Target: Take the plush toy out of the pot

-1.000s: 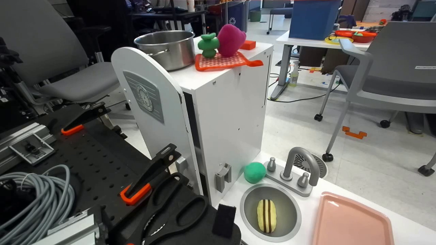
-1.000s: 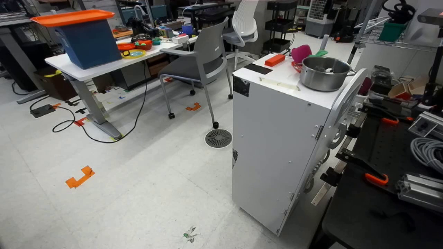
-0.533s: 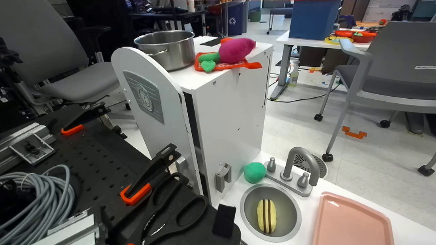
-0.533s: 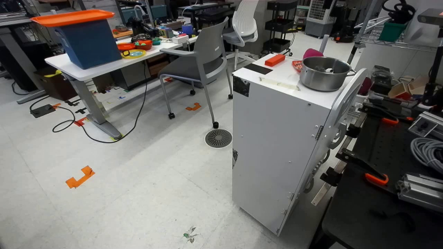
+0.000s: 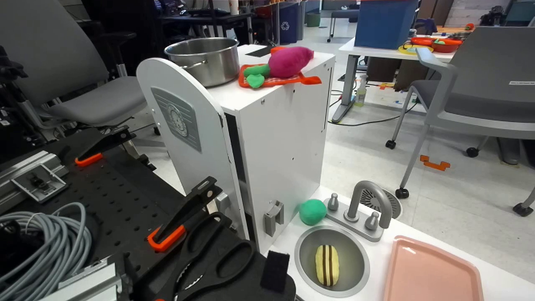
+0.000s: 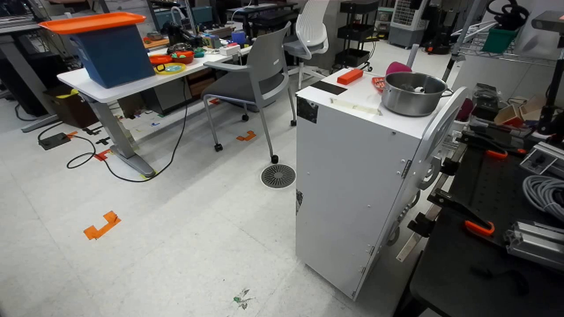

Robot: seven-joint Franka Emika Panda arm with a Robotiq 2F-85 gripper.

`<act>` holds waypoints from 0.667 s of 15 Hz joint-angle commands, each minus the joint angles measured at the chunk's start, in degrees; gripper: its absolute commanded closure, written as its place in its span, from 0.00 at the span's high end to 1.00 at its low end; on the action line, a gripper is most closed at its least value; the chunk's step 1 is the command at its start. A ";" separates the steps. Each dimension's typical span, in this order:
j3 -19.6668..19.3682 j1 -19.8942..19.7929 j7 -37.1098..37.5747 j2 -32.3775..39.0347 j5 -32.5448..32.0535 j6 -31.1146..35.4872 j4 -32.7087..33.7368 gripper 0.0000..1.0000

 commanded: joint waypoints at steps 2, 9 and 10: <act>0.52 1.28 -0.74 -4.76 -0.15 -0.77 -3.70 1.00; 0.20 1.96 0.06 -3.96 -0.04 -0.52 -3.63 1.00; 0.20 1.96 0.06 -3.96 -0.04 -0.52 -3.63 1.00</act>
